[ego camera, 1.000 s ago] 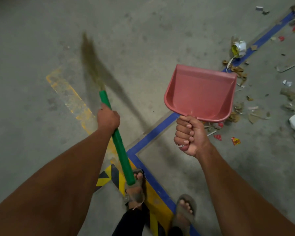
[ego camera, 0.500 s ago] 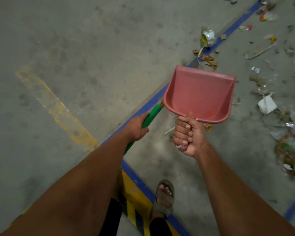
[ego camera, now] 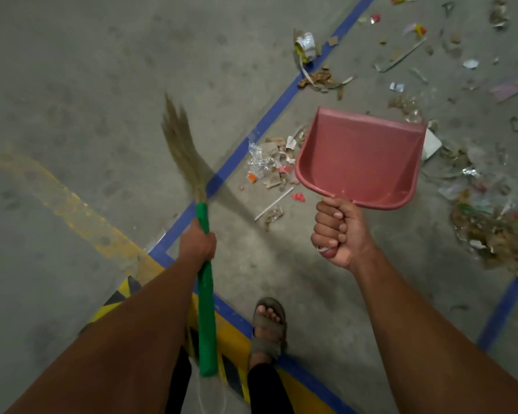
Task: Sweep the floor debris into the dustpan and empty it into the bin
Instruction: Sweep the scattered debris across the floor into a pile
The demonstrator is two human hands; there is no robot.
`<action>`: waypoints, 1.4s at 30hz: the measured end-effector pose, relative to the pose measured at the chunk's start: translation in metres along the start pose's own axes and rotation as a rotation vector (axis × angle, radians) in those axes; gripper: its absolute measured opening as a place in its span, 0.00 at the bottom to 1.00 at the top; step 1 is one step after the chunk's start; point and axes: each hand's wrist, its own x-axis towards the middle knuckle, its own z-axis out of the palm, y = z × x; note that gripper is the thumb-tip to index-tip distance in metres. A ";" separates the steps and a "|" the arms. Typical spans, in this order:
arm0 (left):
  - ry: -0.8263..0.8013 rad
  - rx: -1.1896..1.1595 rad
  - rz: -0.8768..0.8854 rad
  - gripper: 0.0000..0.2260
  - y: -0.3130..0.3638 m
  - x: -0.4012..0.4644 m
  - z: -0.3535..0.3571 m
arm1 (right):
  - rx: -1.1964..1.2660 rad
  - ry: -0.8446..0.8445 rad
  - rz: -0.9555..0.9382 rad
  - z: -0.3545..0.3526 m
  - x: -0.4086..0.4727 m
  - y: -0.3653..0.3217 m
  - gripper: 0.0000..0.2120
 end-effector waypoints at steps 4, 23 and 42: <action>-0.207 0.121 0.112 0.25 0.041 -0.027 0.057 | 0.037 0.012 -0.015 -0.028 -0.024 0.005 0.20; 0.068 0.078 0.351 0.29 0.075 -0.076 0.071 | 0.153 0.004 -0.151 -0.069 -0.101 -0.010 0.20; -0.268 0.249 0.835 0.31 0.168 -0.103 0.109 | 0.182 0.027 -0.149 -0.090 -0.124 0.012 0.21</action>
